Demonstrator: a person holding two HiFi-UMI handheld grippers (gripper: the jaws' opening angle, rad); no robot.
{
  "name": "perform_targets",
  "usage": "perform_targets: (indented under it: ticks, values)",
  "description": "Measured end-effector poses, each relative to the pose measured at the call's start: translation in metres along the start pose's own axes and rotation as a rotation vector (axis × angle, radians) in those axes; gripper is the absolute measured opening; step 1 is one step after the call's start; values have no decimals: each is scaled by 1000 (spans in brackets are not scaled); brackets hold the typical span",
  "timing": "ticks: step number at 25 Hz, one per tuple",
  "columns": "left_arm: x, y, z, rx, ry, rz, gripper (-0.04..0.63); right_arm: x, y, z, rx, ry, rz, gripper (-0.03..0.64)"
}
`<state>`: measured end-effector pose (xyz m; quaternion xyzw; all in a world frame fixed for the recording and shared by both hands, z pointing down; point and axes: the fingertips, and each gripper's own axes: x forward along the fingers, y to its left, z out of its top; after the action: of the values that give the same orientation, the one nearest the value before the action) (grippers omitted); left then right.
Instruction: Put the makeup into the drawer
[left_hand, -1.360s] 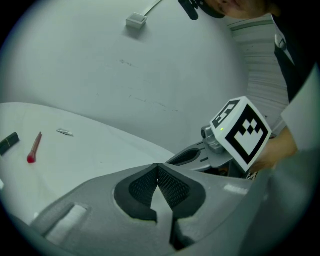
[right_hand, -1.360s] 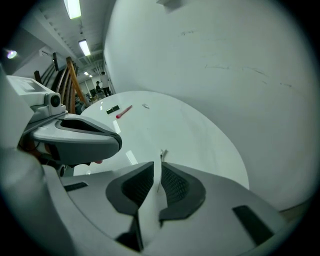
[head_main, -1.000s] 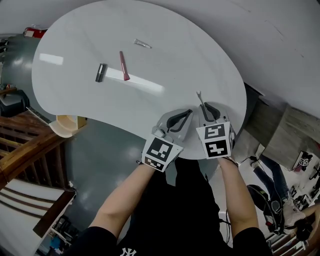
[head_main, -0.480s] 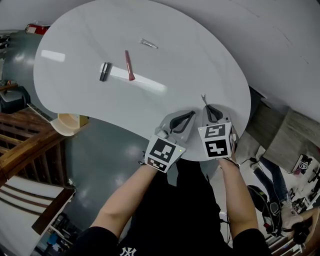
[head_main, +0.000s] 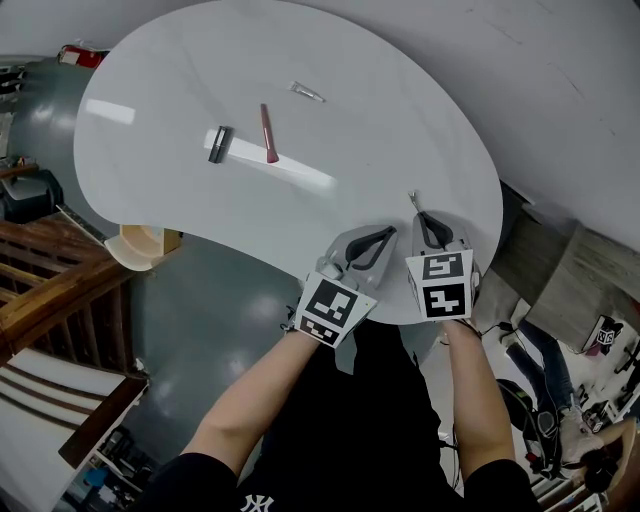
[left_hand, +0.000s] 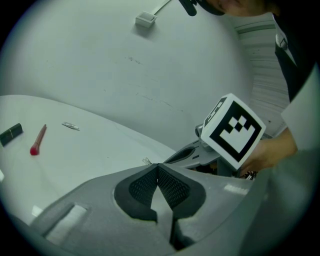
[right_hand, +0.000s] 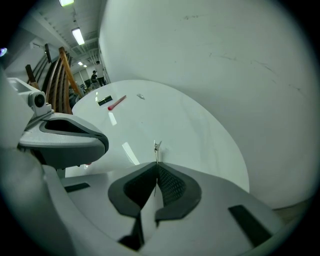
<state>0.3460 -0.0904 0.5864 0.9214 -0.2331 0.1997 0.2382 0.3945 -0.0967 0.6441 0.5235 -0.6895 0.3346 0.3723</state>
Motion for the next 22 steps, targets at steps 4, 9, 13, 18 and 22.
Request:
perform_targets:
  ticks: [4,9,13,18,22]
  values:
    - [-7,-2,8,4,-8,12,9,-15,3,15,3,-51,12,18]
    - [-24,-5,27,-17,-38,40,9,-43,16,38,0,-124,48,18]
    - [-52,-9,50,-6,-73,68,9,-75,36,66,-16,-209,80,18]
    - [-92,-2,78,-6,-129,132,9,-109,68,104,-52,-302,134,18]
    - [-120,7,97,-34,-182,184,9,-131,92,126,-88,-356,166,18]
